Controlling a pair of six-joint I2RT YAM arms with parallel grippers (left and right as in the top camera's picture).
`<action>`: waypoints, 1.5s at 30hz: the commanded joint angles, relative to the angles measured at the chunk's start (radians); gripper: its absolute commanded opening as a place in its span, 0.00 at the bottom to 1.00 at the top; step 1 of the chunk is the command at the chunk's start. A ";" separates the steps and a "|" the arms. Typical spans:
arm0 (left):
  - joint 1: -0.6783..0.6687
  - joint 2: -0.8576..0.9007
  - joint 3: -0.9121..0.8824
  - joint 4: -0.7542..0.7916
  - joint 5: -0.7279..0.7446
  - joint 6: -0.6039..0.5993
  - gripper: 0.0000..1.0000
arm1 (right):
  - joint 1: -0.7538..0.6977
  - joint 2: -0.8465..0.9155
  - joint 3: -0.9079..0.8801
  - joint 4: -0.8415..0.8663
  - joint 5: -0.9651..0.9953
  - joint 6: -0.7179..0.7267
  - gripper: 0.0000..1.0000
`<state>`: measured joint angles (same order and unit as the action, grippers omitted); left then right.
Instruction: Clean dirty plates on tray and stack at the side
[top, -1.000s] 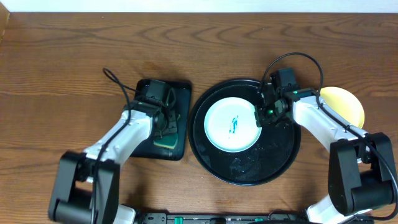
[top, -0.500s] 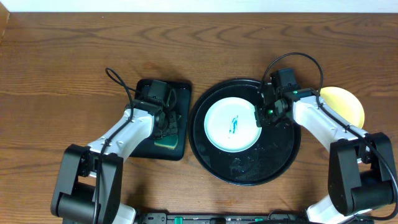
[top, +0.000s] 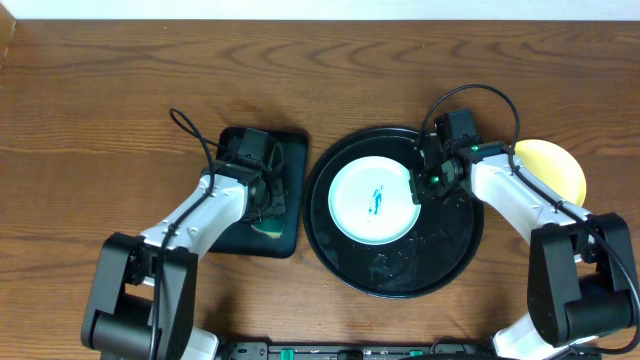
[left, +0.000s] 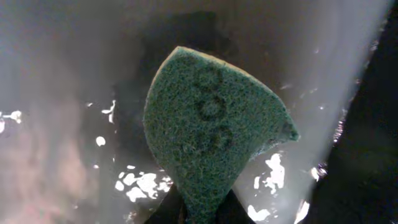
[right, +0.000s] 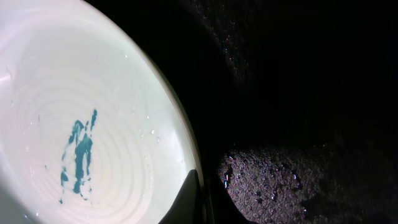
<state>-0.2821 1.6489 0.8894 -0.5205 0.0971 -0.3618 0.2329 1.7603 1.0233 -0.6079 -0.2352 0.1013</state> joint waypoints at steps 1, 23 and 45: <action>0.014 -0.083 -0.006 -0.005 -0.037 0.006 0.07 | 0.006 0.003 -0.006 0.003 0.003 -0.014 0.01; 0.348 -0.257 -0.007 0.007 0.837 0.460 0.07 | 0.006 0.003 -0.006 0.003 0.003 -0.013 0.01; 0.508 -0.257 -0.007 0.007 1.127 0.572 0.08 | 0.006 0.003 -0.006 0.003 0.003 -0.014 0.01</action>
<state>0.2207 1.3991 0.8883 -0.5159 1.1660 0.1864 0.2329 1.7603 1.0233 -0.6079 -0.2348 0.1013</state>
